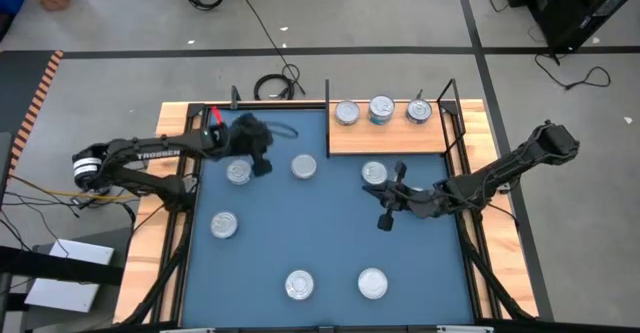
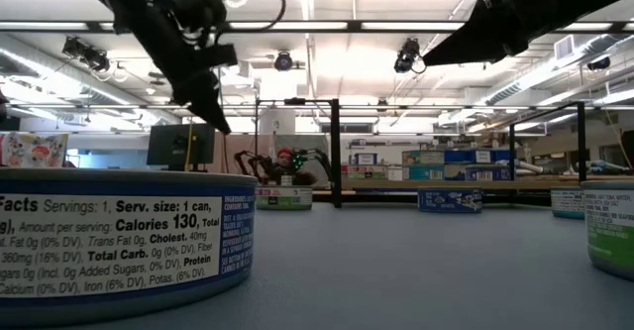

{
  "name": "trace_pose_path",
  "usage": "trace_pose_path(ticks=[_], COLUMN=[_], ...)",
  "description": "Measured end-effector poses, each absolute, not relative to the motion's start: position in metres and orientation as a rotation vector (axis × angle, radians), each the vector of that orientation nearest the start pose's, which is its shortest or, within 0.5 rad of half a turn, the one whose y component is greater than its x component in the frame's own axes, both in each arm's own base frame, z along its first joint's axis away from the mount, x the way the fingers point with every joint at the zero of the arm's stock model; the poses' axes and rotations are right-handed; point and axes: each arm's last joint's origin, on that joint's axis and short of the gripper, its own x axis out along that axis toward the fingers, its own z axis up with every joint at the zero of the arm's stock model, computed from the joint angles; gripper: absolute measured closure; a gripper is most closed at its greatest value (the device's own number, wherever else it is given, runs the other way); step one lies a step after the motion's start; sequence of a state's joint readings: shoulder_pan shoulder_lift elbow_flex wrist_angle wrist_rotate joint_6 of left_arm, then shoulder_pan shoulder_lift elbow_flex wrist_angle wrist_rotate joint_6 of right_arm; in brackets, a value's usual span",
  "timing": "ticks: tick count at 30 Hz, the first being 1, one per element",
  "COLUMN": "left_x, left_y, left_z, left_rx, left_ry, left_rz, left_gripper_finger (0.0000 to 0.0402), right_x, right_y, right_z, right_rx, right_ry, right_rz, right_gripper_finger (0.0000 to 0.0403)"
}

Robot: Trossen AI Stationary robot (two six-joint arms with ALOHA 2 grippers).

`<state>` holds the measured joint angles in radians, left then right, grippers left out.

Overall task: Stack canned seafood by type on shelf
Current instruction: Stack the top left green tuna can onto the green tuna can on the shelf

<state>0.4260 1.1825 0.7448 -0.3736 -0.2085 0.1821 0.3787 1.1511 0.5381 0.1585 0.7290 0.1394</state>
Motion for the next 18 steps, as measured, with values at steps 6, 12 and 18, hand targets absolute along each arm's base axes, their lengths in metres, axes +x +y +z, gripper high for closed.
trace_pose_path(ticks=[6, 12, 18], left_x=[0.193, 0.188, 0.188], left_y=[0.141, 0.165, 0.177], left_z=[0.214, 0.188, 0.166], left_rx=[0.023, -0.043, -0.047], left_ry=[0.985, 1.111, 1.215], left_rz=[0.65, 0.775, 0.865], left_gripper_finger=[0.04, 0.04, 0.0399], right_x=[0.218, 0.218, 0.218], right_y=[0.068, 0.068, 0.068], right_z=[0.214, 0.214, 0.214], right_rx=[-0.109, -0.109, -0.109], right_ry=[0.36, 0.36, 0.36], right_rz=[-0.375, -0.375, -0.376], right_gripper_finger=[0.0399, 0.0399, 0.0399])
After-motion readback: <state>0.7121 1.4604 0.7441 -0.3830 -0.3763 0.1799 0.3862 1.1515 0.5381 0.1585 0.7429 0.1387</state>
